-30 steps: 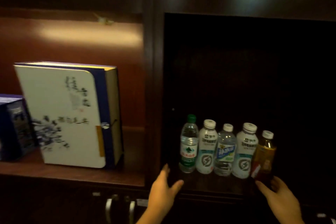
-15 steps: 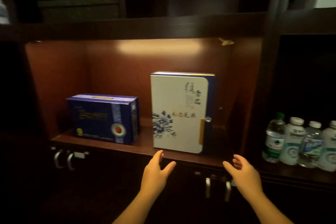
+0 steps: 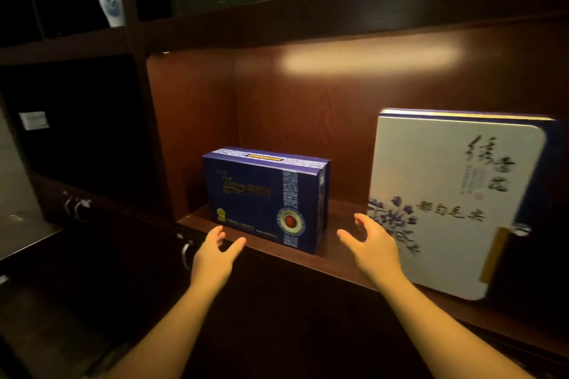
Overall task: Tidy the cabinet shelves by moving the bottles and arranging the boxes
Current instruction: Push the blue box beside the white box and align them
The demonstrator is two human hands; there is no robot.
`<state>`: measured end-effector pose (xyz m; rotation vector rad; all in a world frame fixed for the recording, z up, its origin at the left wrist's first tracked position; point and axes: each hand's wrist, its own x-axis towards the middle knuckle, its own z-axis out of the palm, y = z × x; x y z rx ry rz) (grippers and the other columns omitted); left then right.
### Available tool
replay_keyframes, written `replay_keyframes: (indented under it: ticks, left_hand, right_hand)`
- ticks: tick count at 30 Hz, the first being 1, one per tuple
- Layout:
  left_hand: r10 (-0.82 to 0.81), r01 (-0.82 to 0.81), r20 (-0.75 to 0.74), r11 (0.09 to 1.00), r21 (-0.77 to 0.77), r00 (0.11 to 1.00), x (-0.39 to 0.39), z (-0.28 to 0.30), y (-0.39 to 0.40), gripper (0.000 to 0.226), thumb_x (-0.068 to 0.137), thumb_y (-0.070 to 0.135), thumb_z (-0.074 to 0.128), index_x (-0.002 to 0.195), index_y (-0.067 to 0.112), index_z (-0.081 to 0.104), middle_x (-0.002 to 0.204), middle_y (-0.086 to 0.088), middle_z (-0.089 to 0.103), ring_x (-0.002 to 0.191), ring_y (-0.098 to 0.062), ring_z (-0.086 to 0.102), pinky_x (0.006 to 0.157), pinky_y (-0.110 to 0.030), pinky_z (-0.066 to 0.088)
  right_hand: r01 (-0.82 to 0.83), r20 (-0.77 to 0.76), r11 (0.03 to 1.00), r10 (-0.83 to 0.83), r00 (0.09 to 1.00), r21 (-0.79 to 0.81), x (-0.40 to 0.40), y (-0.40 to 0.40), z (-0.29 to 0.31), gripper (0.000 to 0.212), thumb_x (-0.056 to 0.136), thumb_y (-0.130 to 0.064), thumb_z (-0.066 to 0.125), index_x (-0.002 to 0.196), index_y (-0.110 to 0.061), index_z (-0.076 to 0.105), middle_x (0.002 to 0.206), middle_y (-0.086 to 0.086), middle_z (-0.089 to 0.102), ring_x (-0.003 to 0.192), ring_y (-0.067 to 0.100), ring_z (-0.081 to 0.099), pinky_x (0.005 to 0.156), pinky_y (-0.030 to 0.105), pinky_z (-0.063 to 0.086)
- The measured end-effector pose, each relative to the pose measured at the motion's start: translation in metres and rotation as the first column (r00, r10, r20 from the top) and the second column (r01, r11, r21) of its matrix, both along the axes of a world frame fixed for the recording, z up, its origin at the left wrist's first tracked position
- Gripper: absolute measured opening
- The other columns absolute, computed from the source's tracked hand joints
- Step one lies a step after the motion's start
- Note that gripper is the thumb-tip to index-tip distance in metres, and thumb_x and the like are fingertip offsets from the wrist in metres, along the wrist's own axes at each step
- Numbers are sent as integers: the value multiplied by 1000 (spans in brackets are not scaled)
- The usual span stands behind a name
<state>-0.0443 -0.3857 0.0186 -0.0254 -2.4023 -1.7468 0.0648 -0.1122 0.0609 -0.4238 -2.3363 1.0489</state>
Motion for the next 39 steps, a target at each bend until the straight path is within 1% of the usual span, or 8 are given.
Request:
replay_keyframes:
  ticks: [6, 13, 18, 20, 23, 29, 35, 39]
  left_hand:
    - [56, -56, 10, 998, -10, 998, -82, 0, -43, 79, 77, 40, 73, 143, 16, 37, 144, -10, 48, 130, -27, 47, 107, -45, 38]
    - [-32, 31, 11, 998, 50, 999, -201, 1, -48, 94, 71, 39, 79, 146, 10, 31, 149, -16, 40, 132, -31, 43, 108, -42, 35]
    - [-230, 231, -20, 967, 109, 973, -269, 3, -36, 88, 77, 22, 77, 148, 11, 27, 152, -12, 34, 139, -26, 34, 111, -37, 27]
    - [-299, 299, -21, 945, 134, 954, -286, 0, -36, 75, 77, 16, 76, 141, 15, 39, 144, -12, 46, 130, -25, 44, 108, -37, 32]
    - [-302, 302, -28, 939, 163, 953, -295, -8, -28, 59, 78, 3, 72, 130, 10, 45, 130, -16, 57, 112, -24, 56, 100, -38, 39]
    - [-235, 240, -52, 954, 177, 971, -283, -11, -17, 63, 79, 11, 74, 130, 10, 39, 130, -15, 55, 110, -26, 54, 97, -42, 41]
    - [-253, 257, -48, 957, 136, 966, -249, -8, 11, 62, 78, 12, 75, 129, 10, 40, 128, -14, 55, 112, -27, 54, 93, -40, 42]
    - [-236, 242, -69, 966, 96, 969, -216, -6, 39, 67, 79, 16, 74, 134, 6, 37, 124, -6, 51, 113, -22, 48, 90, -37, 37]
  right_hand:
    - [-13, -98, 993, 25, 995, 116, -81, -19, 23, 60, 88, -36, 67, 140, -12, 50, 143, 5, 52, 130, 21, 48, 102, 32, 39]
    - [78, -140, 962, -42, 989, 261, -151, -23, 33, 67, 87, -45, 66, 144, -17, 46, 154, 2, 39, 144, 19, 31, 114, 31, 26]
    - [153, -190, 936, -95, 977, 316, -170, -24, 30, 50, 86, -41, 68, 129, -16, 62, 141, 2, 55, 135, 21, 43, 109, 26, 30]
    - [191, -222, 900, -109, 969, 391, -171, -22, 28, 48, 85, -39, 70, 124, -13, 66, 134, 4, 62, 131, 25, 47, 106, 26, 30]
    - [263, -288, 815, -124, 950, 517, -171, -21, 28, 44, 80, -36, 70, 115, -8, 71, 121, 7, 70, 123, 30, 56, 104, 33, 36]
    - [344, -331, 662, -151, 932, 666, -167, -24, 31, 38, 76, -31, 72, 105, -6, 74, 107, 8, 75, 105, 26, 69, 83, 35, 54]
    - [445, -359, 537, -263, 895, 716, -132, -15, 31, 27, 78, -23, 78, 100, -8, 73, 101, 6, 75, 101, 25, 69, 71, 32, 51]
    - [527, -412, 481, -331, 849, 701, -110, 4, 31, 19, 72, -13, 82, 89, -8, 74, 91, 4, 76, 87, 27, 67, 61, 32, 47]
